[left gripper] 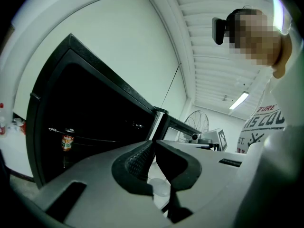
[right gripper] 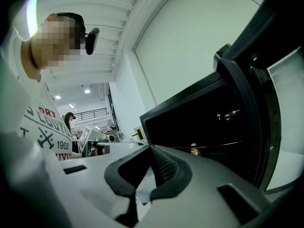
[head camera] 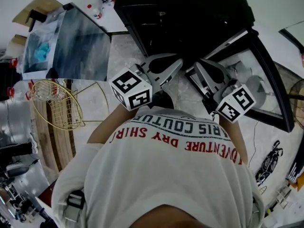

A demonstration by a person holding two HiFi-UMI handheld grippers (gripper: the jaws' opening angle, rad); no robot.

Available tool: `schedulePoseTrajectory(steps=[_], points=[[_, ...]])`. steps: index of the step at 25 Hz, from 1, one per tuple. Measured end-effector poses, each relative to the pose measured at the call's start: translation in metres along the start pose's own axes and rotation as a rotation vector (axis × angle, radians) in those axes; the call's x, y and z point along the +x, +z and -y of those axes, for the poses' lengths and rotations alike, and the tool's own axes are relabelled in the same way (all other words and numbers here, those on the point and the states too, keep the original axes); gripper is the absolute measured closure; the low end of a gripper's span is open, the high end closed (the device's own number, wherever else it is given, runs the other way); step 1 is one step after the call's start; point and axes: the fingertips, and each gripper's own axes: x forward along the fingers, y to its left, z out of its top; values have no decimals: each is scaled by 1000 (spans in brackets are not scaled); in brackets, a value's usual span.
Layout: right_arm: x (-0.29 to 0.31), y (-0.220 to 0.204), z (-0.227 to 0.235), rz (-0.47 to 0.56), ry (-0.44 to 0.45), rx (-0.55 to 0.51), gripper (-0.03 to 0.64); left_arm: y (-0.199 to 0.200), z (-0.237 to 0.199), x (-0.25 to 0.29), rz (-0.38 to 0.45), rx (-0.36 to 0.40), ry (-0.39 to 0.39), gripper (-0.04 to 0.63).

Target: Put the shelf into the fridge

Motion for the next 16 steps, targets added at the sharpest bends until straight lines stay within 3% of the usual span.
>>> schedulePoseTrajectory(steps=[7, 16], points=[[1, 3, 3, 3, 5, 3, 594, -1, -2, 5, -28, 51, 16, 552], [8, -2, 8, -6, 3, 10, 594, -5, -13, 5, -31, 25, 20, 552]])
